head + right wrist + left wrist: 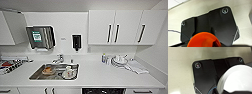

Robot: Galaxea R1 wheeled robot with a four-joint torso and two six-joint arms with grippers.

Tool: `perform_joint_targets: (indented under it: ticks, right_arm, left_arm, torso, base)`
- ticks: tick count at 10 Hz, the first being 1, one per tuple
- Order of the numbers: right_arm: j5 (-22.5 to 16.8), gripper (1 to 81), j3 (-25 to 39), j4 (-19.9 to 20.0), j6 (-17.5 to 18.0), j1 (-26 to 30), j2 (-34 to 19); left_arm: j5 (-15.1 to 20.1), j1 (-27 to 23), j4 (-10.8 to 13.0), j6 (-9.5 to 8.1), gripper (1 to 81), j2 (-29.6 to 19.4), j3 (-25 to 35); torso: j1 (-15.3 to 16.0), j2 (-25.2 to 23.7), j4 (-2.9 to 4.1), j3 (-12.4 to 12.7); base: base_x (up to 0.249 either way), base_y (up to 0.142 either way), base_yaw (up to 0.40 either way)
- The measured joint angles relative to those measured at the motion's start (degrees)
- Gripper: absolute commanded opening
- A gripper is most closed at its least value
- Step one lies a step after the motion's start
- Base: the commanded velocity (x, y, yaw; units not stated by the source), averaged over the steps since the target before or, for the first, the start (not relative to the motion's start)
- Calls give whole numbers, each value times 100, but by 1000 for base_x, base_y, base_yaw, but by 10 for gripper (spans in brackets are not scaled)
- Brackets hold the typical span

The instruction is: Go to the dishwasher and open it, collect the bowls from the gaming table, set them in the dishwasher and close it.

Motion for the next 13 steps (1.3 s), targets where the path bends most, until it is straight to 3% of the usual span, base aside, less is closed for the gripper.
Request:
perform_joint_targets:
  ticks: [5,8,10,13]
  right_arm:
    - [-13,10,67,11,44,-40,-79]
    - [-7,10,621,13,46,-7,-352]
    - [11,10,1101,16,49,26,-639]
    - [45,10,1351,27,51,76,-1002]
  left_arm:
    - [2,13,-5,-2,10,-4,0]
    - [-2,18,-2,-2,10,-32,11]
    - [-100,13,-2,-2,10,-78,82]
    - [-194,-12,-2,-5,10,-463,614]
  torso:
    - [-2,-2,0,0]
    - [-2,-2,0,-13]
    - [-8,-2,0,-223]
    - [-7,0,0,-813]
  base:
    - [0,0,0]
    - [0,0,0]
    - [0,0,0]
    - [0,0,0]
